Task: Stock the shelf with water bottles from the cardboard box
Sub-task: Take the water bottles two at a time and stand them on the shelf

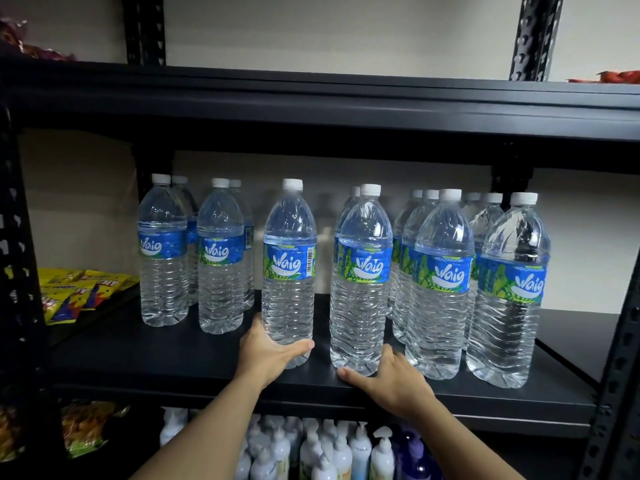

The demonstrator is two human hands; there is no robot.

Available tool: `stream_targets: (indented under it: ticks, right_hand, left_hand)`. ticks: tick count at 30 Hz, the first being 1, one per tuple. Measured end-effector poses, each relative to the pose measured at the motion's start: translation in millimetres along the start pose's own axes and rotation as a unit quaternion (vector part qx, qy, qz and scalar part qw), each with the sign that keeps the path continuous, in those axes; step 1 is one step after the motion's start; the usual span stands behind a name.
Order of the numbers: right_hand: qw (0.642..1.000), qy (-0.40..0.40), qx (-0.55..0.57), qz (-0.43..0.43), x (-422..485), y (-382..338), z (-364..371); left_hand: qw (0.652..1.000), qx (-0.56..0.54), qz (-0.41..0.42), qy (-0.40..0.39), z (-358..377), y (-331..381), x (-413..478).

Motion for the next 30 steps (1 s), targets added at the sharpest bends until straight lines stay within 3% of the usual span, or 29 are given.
stream_targets:
  ticks: [8,23,30]
  right_hand:
    - [1.0,-0.004,0.007,0.004,-0.9,-0.9,0.2]
    - [1.0,-0.004,0.011,0.001,-0.4,0.3,0.7]
    - [0.997,0.045,0.056,-0.032,-6.1,-1.8,-4.4]
  left_hand:
    - [0.999,0.022,-0.012,0.026,1.2,0.5,1.1]
    - [0.999,0.032,-0.036,0.001,0.5,-0.9,-0.7]
    - [0.994,0.052,-0.084,-0.047,1.7,3.6,-15.9]
Point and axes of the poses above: each hand's wrist, its own x-axis towards the middle knuckle, its own z-axis out of the palm, y = z × x, the point moved 7 cm from there along x, towards the middle knuckle, and after that the axes turned 12 degrees about -y, right-handed, at the moved point
